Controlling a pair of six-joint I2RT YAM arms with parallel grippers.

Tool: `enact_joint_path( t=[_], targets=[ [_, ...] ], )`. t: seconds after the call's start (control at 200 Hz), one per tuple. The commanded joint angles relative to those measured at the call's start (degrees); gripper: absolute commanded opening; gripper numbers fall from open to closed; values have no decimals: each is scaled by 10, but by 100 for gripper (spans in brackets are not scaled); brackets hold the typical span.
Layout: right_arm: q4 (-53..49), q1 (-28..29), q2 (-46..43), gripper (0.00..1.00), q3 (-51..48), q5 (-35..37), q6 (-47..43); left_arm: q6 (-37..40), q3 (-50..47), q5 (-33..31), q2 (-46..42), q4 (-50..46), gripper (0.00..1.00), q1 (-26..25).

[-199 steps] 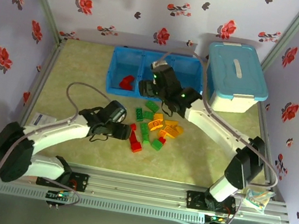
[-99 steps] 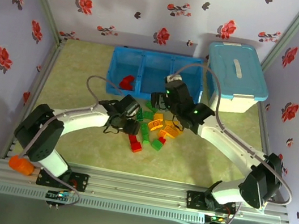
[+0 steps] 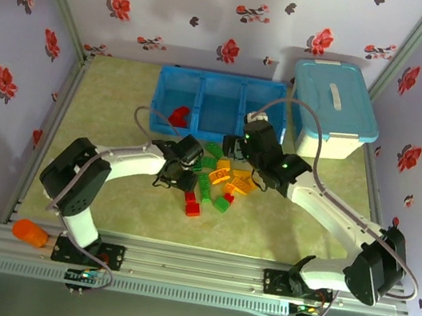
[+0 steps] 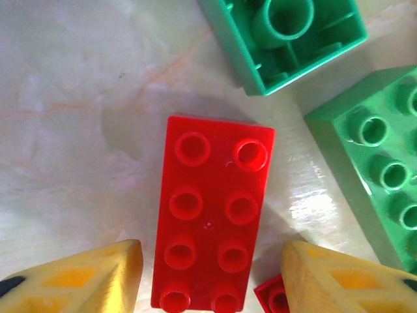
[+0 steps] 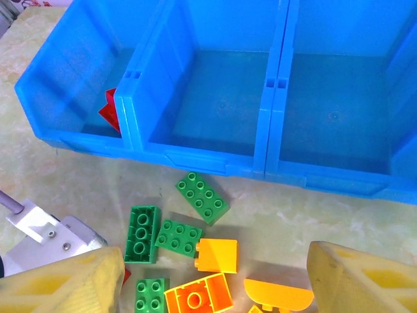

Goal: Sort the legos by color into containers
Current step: Pick up the lego from the center of the table.

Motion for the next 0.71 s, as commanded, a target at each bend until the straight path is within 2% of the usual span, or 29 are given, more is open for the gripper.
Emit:
enact_joint_path(
  t=[0.0, 0.33, 0.58, 0.7],
  targets=[
    [14, -5, -19, 75, -9, 12, 11, 8, 14, -20, 14, -14, 56, 2],
    [16, -9, -28, 74, -17, 14, 12, 4, 24, -28, 32, -7, 53, 13],
    [20, -10, -39, 74, -32, 16, 18, -5, 19, -42, 24, -12, 29, 18],
    [20, -11, -43, 74, -40, 20, 19, -6, 22, -52, 0, -25, 25, 20]
  ],
)
